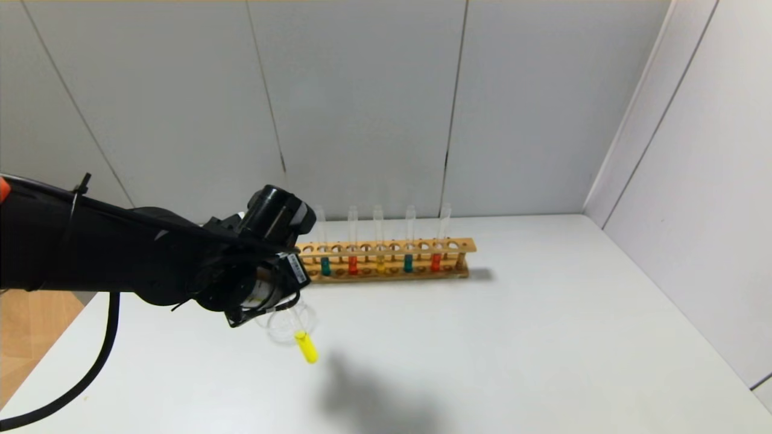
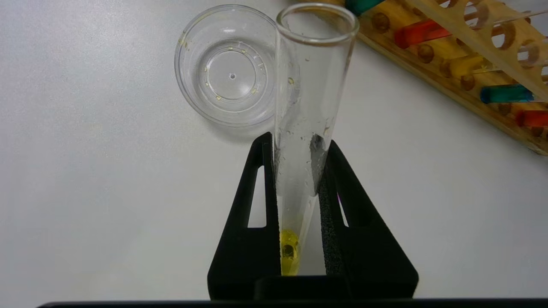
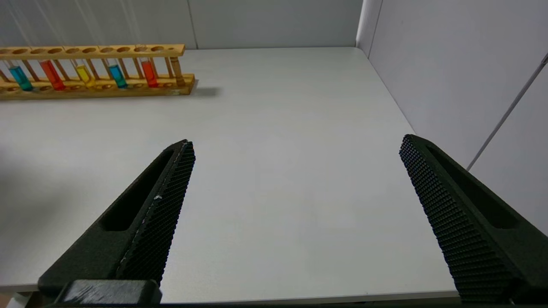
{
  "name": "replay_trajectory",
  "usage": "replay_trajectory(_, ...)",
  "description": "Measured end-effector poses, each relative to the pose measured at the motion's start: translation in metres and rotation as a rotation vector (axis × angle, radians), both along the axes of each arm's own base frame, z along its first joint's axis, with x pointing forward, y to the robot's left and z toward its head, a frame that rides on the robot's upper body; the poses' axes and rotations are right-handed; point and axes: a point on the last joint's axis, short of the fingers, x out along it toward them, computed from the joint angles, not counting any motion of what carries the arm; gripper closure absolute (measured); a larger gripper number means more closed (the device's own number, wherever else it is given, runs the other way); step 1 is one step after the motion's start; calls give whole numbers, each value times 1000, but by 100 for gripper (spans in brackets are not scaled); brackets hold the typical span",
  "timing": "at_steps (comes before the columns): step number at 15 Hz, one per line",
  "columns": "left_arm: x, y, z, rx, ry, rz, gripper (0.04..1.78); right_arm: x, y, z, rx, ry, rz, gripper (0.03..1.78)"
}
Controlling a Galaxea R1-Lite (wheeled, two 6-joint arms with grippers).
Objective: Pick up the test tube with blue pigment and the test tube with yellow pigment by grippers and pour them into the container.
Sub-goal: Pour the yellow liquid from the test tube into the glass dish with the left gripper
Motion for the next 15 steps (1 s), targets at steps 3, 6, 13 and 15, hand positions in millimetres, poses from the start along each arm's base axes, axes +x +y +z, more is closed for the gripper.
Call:
replay_trajectory(3, 4, -3, -3, -11, 26, 11, 150, 0, 0, 0, 0, 0, 0, 6)
replay_trajectory(6, 5, -4, -5, -38, 51, 7, 150, 0, 0, 0, 0, 0, 0, 6)
replay_trajectory(13, 11, -6, -12, -56, 132, 8, 150, 0, 0, 0, 0, 0, 0, 6)
replay_trajectory(15, 15, -6, -14, -59, 142, 11, 150, 0, 0, 0, 0, 0, 0, 6)
